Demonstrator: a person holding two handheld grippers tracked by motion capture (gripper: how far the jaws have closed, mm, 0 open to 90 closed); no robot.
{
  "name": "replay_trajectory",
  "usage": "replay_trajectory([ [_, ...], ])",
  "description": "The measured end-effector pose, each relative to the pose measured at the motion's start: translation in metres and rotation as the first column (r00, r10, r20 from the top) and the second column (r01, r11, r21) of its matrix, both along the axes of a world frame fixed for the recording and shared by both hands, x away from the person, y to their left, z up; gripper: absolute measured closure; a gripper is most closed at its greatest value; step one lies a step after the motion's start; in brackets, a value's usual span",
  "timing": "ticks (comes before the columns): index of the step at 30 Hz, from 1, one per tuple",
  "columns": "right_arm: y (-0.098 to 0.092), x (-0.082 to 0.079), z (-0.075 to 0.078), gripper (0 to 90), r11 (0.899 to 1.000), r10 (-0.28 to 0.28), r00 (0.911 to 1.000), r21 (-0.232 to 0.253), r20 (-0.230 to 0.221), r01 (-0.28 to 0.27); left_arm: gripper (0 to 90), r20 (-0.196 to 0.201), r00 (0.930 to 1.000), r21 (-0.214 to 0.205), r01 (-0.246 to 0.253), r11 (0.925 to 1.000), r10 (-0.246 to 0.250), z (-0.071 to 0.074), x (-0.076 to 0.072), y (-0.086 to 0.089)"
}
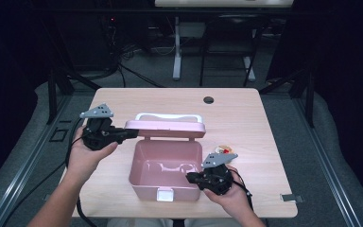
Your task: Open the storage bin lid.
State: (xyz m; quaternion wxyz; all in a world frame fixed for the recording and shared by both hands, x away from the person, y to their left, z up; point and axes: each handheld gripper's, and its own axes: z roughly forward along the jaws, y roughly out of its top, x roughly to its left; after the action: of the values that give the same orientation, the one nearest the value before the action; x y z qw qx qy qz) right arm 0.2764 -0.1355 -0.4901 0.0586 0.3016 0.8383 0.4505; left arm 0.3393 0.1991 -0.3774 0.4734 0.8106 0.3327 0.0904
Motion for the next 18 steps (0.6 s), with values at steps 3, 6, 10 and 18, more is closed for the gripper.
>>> replay_trajectory([
  [3,0.0014,-0.0005,-0.0004,84.1,1.000,0.003,1.0000,-0.005,0.001,-0.003,90.0,0.000,1.0000,0.003,-0.002,1.0000,0.002,0.0004,0.0015,0.0001],
  [6,0.0026,-0.0004,-0.0007,84.1,1.000,0.004,1.0000,-0.009,0.003,-0.004,90.0,-0.002,1.0000,0.001,-0.005,1.0000,0.005,0.0007,0.0028,0.0000],
  [10,0.0035,0.0002,-0.0013,83.8,1.000,0.005,1.0000,-0.011,0.004,-0.005,90.0,-0.003,1.0000,-0.003,-0.009,1.0000,0.009,0.0015,0.0054,-0.0003],
  [18,0.0076,0.0003,-0.0035,83.5,1.000,0.013,0.9999,-0.020,0.001,-0.013,90.0,-0.004,0.9999,-0.001,-0.016,0.9999,0.016,0.0016,0.0097,0.0002],
])
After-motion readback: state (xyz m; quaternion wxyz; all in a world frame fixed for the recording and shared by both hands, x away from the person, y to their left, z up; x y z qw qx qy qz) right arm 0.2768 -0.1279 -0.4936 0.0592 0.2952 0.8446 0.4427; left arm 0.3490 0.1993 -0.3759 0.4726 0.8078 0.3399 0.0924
